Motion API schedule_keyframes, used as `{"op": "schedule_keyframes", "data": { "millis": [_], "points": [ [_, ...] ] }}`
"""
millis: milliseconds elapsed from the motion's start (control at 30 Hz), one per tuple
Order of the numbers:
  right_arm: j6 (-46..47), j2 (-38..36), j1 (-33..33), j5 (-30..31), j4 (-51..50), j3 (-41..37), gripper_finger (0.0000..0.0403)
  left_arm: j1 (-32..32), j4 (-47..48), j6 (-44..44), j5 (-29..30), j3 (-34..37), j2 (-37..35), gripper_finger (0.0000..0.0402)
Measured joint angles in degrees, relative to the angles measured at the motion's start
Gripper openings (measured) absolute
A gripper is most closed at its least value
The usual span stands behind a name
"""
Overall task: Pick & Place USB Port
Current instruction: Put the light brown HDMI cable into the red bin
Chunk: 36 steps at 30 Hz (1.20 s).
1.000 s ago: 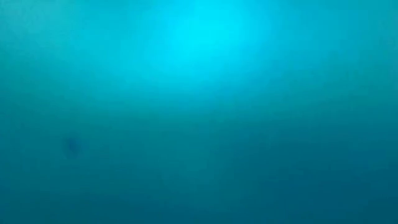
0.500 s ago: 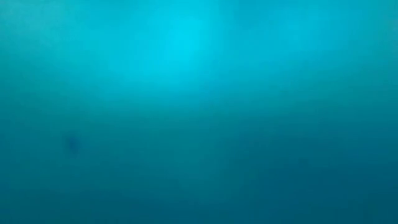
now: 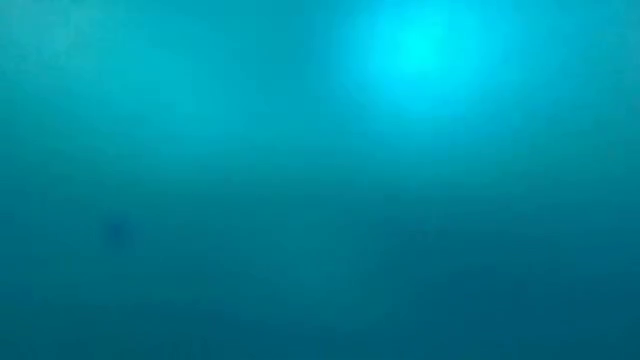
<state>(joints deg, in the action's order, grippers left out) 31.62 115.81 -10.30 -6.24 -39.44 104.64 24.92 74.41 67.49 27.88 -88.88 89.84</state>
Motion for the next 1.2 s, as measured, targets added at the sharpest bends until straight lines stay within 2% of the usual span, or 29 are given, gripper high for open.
{"op": "schedule_keyframes", "data": {
  "millis": [133, 400, 533, 733, 800, 1000, 1200],
  "points": [
    [-0.30, 1.28, -0.24, -1.23, -0.92, -0.11, 0.0011, 0.88, 2.95, 1.73, -0.03, 0.00, 0.04, 0.0072],
    [-1.66, 1.36, -0.15, 2.00, -7.05, -0.18, 0.0011, 2.85, 5.70, 5.52, 1.46, 0.00, 0.04, 0.0072],
    [-2.14, 1.36, -0.13, 1.96, -7.51, -0.22, 0.0011, 5.34, 6.92, 11.30, 8.69, 0.02, -1.76, 0.0072],
    [-1.62, 1.36, -0.15, 2.34, -8.08, -0.24, 0.0011, 10.96, 10.16, 20.93, 24.94, 0.00, -8.95, 0.0072],
    [-1.69, 1.36, -0.15, 3.15, -8.61, -0.24, 0.0011, 12.80, 9.83, 19.69, 26.33, 0.00, -12.21, 0.0072],
    [-2.84, 1.36, 0.27, 3.21, -8.92, -0.24, 0.0012, 19.73, 6.58, 8.32, 30.25, -0.04, -17.47, 0.0072],
    [-3.93, 1.36, 1.26, 3.03, -8.87, -0.24, 0.0012, 22.71, 5.28, 9.12, 36.15, -0.04, -19.57, 0.0071]
  ]
}}
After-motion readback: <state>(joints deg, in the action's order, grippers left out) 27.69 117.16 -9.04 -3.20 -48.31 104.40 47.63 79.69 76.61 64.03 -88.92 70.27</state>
